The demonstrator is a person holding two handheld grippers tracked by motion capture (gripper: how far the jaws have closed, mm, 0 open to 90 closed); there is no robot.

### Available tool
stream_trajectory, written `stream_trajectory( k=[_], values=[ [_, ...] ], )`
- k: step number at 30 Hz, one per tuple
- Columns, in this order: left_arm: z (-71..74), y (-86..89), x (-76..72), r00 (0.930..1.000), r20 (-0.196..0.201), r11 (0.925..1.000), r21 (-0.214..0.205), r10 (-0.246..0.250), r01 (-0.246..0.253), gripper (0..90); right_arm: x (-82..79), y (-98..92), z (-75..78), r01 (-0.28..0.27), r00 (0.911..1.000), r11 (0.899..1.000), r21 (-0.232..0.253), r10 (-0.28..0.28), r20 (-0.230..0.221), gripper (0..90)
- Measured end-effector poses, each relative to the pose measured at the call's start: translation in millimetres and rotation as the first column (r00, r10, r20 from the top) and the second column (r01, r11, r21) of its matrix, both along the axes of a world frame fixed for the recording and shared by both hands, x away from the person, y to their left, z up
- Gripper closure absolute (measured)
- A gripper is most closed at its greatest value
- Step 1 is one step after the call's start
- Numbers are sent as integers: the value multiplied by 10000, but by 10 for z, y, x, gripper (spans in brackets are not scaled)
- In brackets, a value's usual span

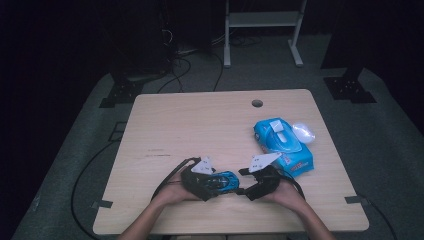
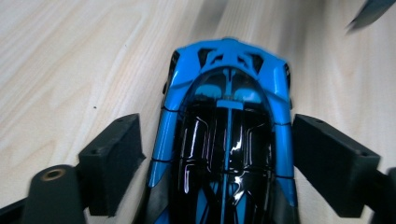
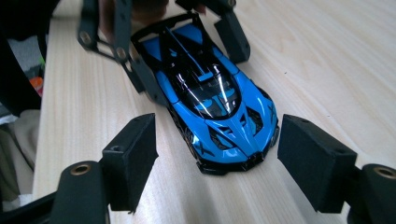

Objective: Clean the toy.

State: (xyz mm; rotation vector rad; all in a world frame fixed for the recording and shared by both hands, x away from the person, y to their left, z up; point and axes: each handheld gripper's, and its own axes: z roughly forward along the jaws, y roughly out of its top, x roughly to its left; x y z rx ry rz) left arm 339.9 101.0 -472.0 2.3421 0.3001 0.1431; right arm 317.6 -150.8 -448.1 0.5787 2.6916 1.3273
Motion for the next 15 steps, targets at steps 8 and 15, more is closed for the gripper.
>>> stream_trajectory(
  k=[8,15],
  values=[
    [-18,-100,39,10000,30,9980,633,-88,86,145,-51,-129,-8,214,9998,9994,276,-213,-46,272],
    [-12,-172,83,9994,-258,9968,757,-238,257,139,-51,-151,-19,252,9996,9989,393,-248,-109,272]
  ],
)
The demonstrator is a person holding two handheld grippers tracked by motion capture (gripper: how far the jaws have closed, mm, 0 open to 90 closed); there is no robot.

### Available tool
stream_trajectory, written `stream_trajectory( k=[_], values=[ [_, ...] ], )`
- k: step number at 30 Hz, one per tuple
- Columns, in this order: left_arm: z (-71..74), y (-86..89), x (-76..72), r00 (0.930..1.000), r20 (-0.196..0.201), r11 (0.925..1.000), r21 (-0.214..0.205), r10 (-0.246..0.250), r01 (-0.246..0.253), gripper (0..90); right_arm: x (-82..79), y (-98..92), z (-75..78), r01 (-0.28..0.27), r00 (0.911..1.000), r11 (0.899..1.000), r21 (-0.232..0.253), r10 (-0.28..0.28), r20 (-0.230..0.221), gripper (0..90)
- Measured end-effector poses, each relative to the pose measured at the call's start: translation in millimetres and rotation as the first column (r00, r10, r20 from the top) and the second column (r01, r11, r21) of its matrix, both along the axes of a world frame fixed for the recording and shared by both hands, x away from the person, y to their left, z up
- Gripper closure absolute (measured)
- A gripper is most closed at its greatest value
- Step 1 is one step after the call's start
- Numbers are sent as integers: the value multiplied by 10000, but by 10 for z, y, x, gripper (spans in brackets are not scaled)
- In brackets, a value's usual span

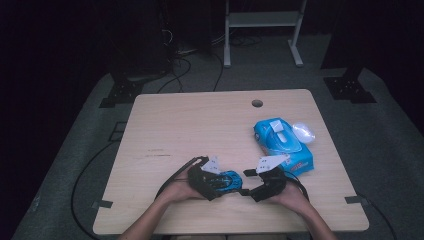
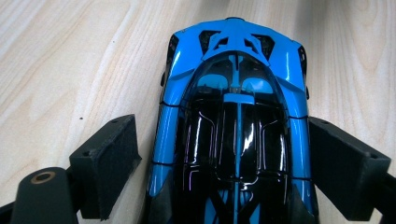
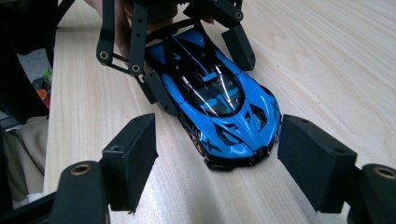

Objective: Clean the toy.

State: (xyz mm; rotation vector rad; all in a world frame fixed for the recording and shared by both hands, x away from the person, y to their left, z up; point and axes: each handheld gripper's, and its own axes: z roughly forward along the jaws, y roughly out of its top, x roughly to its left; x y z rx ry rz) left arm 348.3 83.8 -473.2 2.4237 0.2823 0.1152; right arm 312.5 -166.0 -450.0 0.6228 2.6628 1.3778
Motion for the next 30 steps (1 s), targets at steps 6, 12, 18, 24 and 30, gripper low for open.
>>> stream_trajectory(
  k=[6,12,18,24,30],
  values=[
    [50,-32,13,9998,-74,9998,-6,-194,194,137,4,-8,-8,-21,10000,9999,107,22,-84,272],
    [31,-69,19,9996,-38,9990,341,-290,291,136,3,-39,-11,52,9999,9997,231,-48,-148,272],
    [29,-110,29,9994,-73,9987,381,-334,336,136,4,-44,-16,64,9998,9995,317,-57,-195,272],
    [60,-105,36,9993,-193,9994,99,-325,327,138,15,-63,-26,70,9997,9990,433,-61,-216,272],
    [120,-130,52,9995,-67,9992,250,-319,320,130,24,-100,-32,179,9993,9985,526,-161,-348,272]
  ],
)
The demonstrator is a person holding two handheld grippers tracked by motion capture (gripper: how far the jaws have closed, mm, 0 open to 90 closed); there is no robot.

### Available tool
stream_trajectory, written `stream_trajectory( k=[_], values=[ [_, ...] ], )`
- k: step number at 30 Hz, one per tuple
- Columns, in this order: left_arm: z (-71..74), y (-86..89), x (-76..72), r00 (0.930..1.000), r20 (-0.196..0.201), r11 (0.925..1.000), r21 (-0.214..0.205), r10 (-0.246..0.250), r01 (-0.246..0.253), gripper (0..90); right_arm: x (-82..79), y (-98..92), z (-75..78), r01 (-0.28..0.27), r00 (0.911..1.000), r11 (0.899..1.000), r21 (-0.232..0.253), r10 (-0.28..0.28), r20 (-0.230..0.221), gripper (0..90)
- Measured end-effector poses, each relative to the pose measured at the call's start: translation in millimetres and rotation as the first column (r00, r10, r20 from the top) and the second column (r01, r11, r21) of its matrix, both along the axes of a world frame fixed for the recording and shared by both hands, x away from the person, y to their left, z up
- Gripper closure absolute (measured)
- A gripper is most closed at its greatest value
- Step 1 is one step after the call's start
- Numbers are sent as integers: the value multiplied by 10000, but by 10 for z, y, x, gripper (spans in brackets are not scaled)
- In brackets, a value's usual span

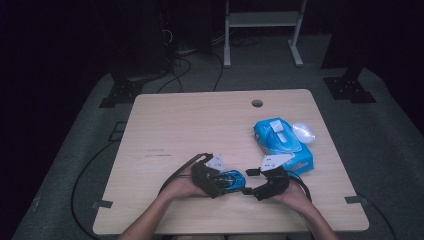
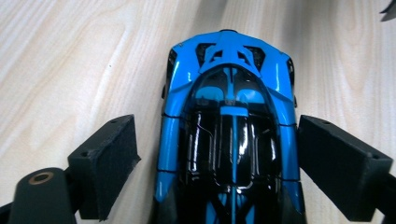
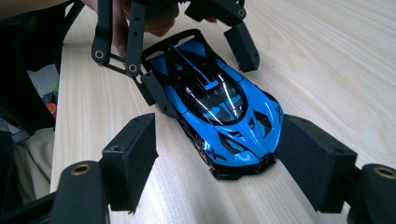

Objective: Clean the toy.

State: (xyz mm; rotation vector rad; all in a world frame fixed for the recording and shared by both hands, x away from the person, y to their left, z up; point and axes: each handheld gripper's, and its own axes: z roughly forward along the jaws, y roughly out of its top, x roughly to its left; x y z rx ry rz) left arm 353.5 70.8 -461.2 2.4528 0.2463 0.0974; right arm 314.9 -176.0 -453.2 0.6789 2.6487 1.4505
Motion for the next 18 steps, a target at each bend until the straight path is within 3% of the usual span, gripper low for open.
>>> stream_trajectory(
  k=[5,8,11,18],
  values=[
    [-46,-89,11,9998,-21,9980,602,-208,209,134,6,0,-5,-33,10000,10000,19,33,58,272],
    [-60,-103,13,9997,-118,9982,555,-231,237,142,4,3,-13,-19,10000,10000,-16,19,-32,272],
    [-35,-95,-5,9985,-36,9973,474,-553,554,251,9,4,-17,-26,10000,10000,-7,26,-9,272],
    [-25,-108,-4,9986,-45,9969,595,-522,523,259,14,-21,-4,79,10000,9999,104,-79,-1,272]
  ],
)
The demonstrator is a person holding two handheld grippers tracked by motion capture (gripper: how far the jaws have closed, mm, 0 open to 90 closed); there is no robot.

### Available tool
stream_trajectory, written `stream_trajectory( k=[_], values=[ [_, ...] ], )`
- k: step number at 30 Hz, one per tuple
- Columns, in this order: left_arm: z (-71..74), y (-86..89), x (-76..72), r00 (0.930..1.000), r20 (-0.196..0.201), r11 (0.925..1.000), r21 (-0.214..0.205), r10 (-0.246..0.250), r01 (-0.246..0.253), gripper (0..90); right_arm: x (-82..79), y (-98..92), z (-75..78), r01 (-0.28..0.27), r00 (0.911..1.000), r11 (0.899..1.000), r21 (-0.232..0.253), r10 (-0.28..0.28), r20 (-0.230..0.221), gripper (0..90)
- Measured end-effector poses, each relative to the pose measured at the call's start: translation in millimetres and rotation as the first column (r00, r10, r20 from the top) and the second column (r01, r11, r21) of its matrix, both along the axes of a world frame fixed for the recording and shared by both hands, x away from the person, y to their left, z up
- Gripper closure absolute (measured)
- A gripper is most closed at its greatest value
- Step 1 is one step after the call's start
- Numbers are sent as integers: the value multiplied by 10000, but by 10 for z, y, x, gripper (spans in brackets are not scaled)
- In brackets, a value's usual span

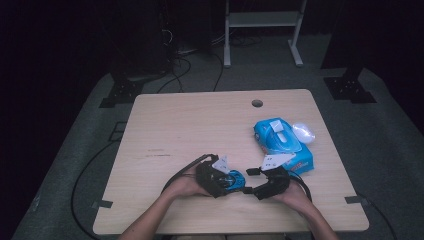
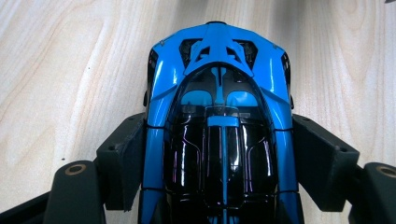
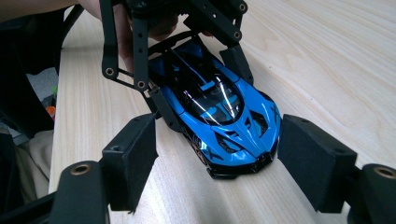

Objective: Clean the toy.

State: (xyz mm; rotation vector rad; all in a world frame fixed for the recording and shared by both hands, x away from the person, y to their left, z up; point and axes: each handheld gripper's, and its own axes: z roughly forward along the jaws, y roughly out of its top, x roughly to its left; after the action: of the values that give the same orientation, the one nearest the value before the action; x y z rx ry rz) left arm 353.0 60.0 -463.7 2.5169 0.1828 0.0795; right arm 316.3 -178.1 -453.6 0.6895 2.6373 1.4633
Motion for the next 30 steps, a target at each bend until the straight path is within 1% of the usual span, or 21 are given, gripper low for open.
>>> stream_trajectory(
  k=[3,5,7,9,10,12,13,15,17,18,20,23,26,27,30],
  values=[
    [4,-3,8,9999,104,10000,-17,4,-4,260,5,-8,4,29,10000,10000,40,-29,5,272],
    [33,10,28,10000,50,9998,-222,20,-18,269,10,-12,3,51,10000,10000,66,-51,5,272],
    [59,10,46,9997,232,9998,-165,109,-105,269,11,-21,5,110,9999,9999,86,-110,-79,272],
    [56,2,67,9995,254,9998,-120,168,-165,270,18,-29,5,139,9999,9999,103,-138,-44,272],
    [53,0,84,9994,319,9999,-24,154,-153,270,20,-35,6,180,9998,9998,108,-179,-72,272],
    [50,4,127,9996,204,9998,-27,219,-219,270,30,-52,7,233,9997,9996,164,-231,-68,272],
    [55,12,152,9994,259,9997,-41,244,-243,270,32,-62,9,270,9996,9995,146,-269,-87,272],
    [75,27,207,9990,193,9992,-82,398,-397,270,43,-82,7,349,9994,9993,139,-348,-76,272],
    [96,45,261,9982,207,9983,-161,559,-556,270,54,-109,6,497,9987,9986,177,-495,-143,272],
    [105,55,290,9978,246,9980,-172,617,-613,270,59,-122,8,564,9983,9982,185,-561,-149,272],
    [109,81,348,9947,368,9952,-219,964,-957,270,61,-144,18,678,9977,9975,216,-676,-101,272],
    [83,130,431,9925,224,9926,-174,1203,-1200,269,58,-178,35,808,9967,9965,235,-808,-41,272],
    [33,143,440,9926,222,9928,-84,1193,-1192,269,63,-212,42,938,9956,9955,158,-937,-16,272],
    [29,152,443,9923,161,9921,-248,1232,-1228,268,64,-222,42,973,9953,9951,169,-973,-12,272],
    [15,162,449,9917,56,9912,-334,1281,-1278,264,60,-241,52,1079,9942,9940,159,-1079,-22,272]
  ],
)
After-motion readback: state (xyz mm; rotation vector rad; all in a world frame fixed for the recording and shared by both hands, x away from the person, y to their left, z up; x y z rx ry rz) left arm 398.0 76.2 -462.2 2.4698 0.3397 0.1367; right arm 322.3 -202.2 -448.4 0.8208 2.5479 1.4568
